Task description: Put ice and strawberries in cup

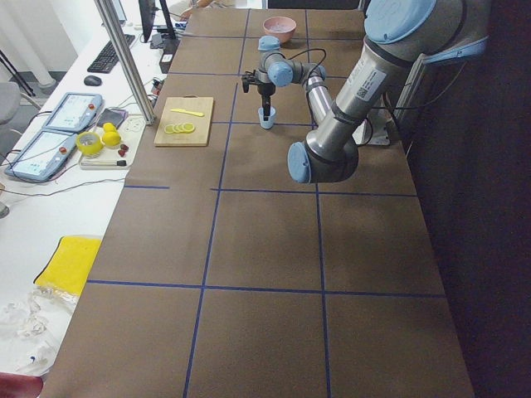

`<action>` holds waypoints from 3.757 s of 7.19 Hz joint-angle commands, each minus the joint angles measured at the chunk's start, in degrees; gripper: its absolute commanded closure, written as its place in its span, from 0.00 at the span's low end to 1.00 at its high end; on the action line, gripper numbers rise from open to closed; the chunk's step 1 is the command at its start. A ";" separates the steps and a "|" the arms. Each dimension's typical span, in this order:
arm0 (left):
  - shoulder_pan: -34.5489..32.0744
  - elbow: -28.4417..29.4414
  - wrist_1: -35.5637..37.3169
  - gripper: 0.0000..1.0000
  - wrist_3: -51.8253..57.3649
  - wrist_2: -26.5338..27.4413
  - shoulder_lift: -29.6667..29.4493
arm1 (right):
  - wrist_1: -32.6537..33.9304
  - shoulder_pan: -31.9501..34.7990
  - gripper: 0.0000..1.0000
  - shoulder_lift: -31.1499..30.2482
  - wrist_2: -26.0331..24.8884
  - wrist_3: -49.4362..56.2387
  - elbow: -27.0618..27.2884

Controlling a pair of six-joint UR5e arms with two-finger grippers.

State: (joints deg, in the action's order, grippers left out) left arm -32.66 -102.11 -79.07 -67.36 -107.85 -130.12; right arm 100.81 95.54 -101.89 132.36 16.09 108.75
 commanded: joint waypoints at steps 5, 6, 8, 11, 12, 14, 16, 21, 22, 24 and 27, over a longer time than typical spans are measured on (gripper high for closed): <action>-35.14 -5.03 -0.21 0.00 60.96 -21.06 27.78 | 0.00 0.00 0.00 -0.06 0.00 0.00 -0.02; -39.72 -4.07 -0.21 0.00 67.39 -22.47 30.69 | 0.00 0.00 0.00 -0.15 0.00 0.00 -0.02; -49.56 0.49 -0.30 0.00 77.94 -25.11 34.92 | 0.00 0.00 0.00 -0.15 0.00 0.00 -0.02; -57.05 5.43 -0.39 0.00 81.07 -26.27 39.33 | 0.00 0.00 0.00 -0.42 0.09 0.08 -0.02; -58.99 5.26 -0.47 0.00 80.81 -26.27 39.25 | 0.00 0.00 0.00 -0.42 0.00 0.08 -0.02; -59.63 4.74 -0.65 0.00 81.25 -26.00 38.72 | 0.00 0.00 0.00 -0.42 0.09 0.08 0.06; -59.63 5.44 -1.88 0.00 81.08 -23.72 39.42 | 0.00 0.00 0.00 -0.42 0.09 0.08 0.59; -59.63 4.91 -1.97 0.00 81.07 -23.81 39.25 | 0.00 0.00 0.00 -0.42 0.18 0.00 0.50; -59.63 4.82 -1.97 0.00 81.16 -23.81 39.25 | 0.00 0.00 0.00 -0.42 0.18 0.00 0.50; -59.63 5.17 -1.97 0.00 81.08 -23.81 39.25 | 0.09 0.00 0.00 -0.50 0.26 -0.09 0.42; -59.63 5.34 -1.97 0.00 80.90 -23.89 39.33 | 0.09 0.00 0.00 -0.50 0.35 -0.62 0.50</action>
State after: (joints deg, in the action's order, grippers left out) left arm -92.28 -96.99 -81.04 13.52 -131.68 -90.83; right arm 100.90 95.54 -102.37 132.70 15.63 109.23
